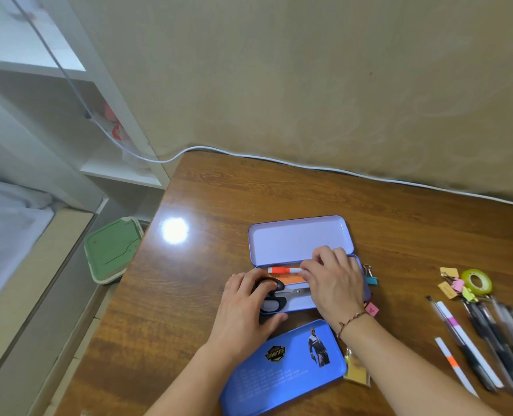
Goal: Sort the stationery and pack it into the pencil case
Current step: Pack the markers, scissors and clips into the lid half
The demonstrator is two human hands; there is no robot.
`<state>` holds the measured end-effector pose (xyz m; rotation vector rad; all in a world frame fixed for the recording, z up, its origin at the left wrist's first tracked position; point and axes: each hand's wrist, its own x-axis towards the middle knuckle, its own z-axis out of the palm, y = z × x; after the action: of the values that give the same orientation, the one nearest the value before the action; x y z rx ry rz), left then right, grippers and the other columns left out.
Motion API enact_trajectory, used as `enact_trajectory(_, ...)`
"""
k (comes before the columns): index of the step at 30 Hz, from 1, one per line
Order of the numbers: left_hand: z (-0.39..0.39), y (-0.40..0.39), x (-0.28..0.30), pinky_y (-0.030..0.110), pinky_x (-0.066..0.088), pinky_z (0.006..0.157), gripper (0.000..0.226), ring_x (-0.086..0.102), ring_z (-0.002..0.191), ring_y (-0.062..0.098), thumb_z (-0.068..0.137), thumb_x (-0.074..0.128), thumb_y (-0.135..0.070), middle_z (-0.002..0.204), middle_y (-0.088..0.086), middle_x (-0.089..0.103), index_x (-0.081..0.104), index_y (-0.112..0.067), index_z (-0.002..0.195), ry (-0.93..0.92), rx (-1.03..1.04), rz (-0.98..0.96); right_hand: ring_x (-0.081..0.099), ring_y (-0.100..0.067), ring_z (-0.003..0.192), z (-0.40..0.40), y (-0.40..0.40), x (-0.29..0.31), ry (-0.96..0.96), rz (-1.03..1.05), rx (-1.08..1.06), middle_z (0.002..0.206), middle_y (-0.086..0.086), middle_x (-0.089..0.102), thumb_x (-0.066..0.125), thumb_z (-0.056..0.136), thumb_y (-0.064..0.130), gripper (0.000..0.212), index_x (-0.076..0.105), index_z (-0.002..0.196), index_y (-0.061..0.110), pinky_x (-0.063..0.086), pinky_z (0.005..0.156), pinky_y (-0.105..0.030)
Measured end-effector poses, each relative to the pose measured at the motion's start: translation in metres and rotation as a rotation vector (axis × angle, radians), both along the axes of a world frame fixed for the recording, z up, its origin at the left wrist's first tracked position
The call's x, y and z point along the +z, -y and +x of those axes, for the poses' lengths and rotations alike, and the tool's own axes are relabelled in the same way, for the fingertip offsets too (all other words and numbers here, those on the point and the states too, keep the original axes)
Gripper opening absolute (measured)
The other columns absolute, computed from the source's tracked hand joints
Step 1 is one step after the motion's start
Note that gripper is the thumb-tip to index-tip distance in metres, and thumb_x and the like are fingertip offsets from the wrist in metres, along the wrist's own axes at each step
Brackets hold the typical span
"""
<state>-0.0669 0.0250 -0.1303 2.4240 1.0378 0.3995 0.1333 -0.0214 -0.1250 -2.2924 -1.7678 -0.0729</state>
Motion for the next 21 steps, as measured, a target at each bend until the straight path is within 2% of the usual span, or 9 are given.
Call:
enact_trajectory(4,0.000,0.001,0.002,0.036,0.039,0.102,0.053,0.045,0.115,0.014,0.074,0.070,-0.050,0.133,-0.010,0.044,0.059,-0.027,0.121,0.014,0.002,-0.016,0.051,-0.019,0.078,-0.001,0.004,-0.001,-0.057,0.042,-0.098,0.086,0.005,0.057,0.069,0.081,0.032,0.011,0.066,0.088,0.025,0.041,0.067,-0.033)
enact_trajectory(7,0.001,0.002,0.005,0.036,0.040,0.102,0.063,0.045,0.114,0.014,0.071,0.073,-0.049,0.137,-0.008,0.040,0.053,-0.028,0.126,0.050,0.030,-0.033,0.050,-0.018,0.079,-0.001,0.009,-0.003,-0.139,0.040,-0.137,0.084,0.007,0.056,0.066,0.082,0.033,0.007,0.067,0.087,0.028,0.040,0.070,-0.033)
enact_trajectory(11,0.006,0.001,0.006,0.040,0.039,0.103,0.074,0.044,0.117,0.016,0.068,0.071,-0.056,0.141,-0.005,0.037,0.048,-0.028,0.132,0.023,0.041,-0.008,0.051,-0.019,0.084,-0.002,0.019,-0.004,-0.157,0.039,-0.044,0.087,0.007,0.059,0.050,0.087,0.037,0.023,0.068,0.097,0.028,0.042,0.076,-0.035)
enact_trajectory(14,0.010,-0.001,0.007,0.043,0.039,0.105,0.082,0.041,0.121,0.022,0.066,0.067,-0.065,0.146,-0.004,0.033,0.043,-0.030,0.137,-0.053,0.067,-0.018,0.051,-0.016,0.090,0.005,0.031,0.000,-0.178,0.061,-0.083,0.093,0.010,0.062,0.049,0.088,0.039,0.026,0.069,0.099,0.028,0.041,0.076,-0.033)
enact_trajectory(17,0.015,-0.004,0.006,0.047,0.036,0.107,0.091,0.041,0.123,0.020,0.066,0.061,-0.074,0.147,-0.006,0.038,0.035,-0.031,0.143,-0.122,0.060,-0.012,0.051,-0.016,0.090,0.027,0.058,0.011,-0.201,0.185,-0.230,0.092,0.007,0.064,0.053,0.086,0.034,0.023,0.071,0.097,0.023,0.040,0.073,-0.031)
enact_trajectory(21,0.021,-0.010,0.004,0.049,0.035,0.108,0.100,0.045,0.122,0.021,0.062,0.064,-0.077,0.143,-0.006,0.047,0.035,-0.030,0.146,-0.167,0.050,0.002,0.053,-0.024,0.085,0.064,0.136,0.026,-0.170,0.283,-0.603,0.087,-0.004,0.067,0.059,0.087,0.021,0.014,0.071,0.090,0.013,0.037,0.072,-0.031)
